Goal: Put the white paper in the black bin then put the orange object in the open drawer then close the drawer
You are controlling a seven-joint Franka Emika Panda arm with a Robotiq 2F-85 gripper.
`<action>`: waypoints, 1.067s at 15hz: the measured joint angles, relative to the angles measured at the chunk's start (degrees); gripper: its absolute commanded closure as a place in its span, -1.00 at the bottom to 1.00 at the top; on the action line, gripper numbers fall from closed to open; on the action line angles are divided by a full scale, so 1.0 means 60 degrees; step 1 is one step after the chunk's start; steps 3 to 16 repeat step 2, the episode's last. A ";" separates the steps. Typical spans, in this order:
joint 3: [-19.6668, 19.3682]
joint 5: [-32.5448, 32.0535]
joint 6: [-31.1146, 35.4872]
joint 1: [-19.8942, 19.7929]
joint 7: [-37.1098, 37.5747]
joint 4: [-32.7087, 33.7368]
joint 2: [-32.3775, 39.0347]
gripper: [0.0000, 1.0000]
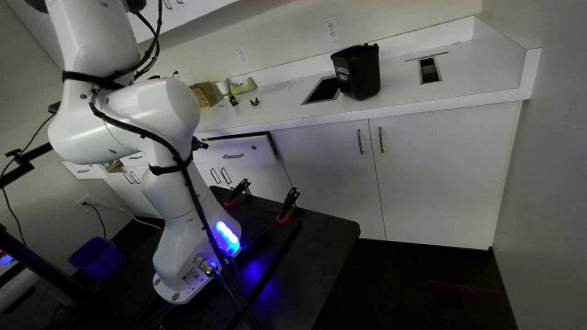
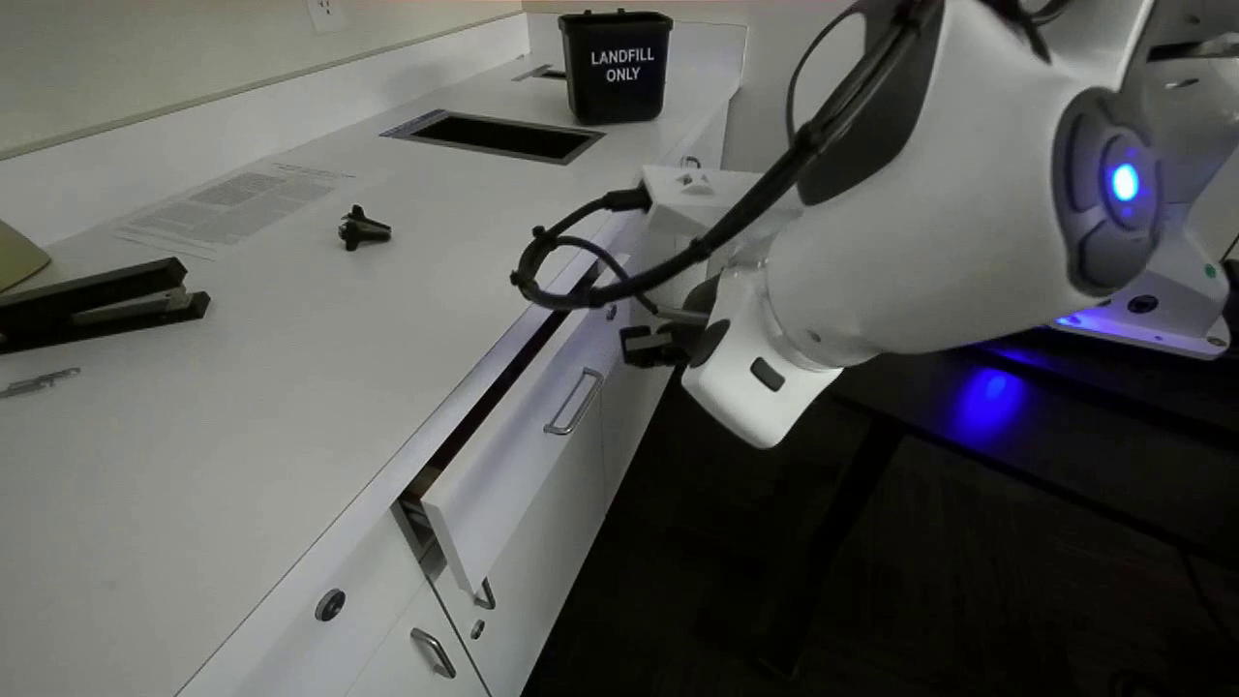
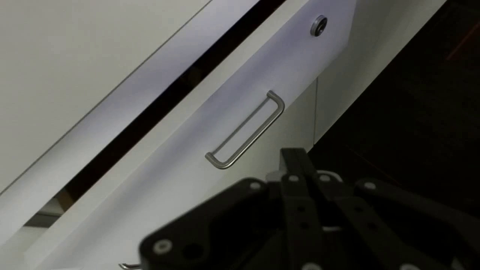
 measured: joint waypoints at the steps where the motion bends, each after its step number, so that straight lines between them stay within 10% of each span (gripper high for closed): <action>1: 0.0077 0.0304 -0.0002 -0.0002 -0.0096 -0.0160 -0.0291 1.00; 16: 0.0125 0.0574 -0.0002 -0.0003 -0.0228 -0.0288 -0.0544 1.00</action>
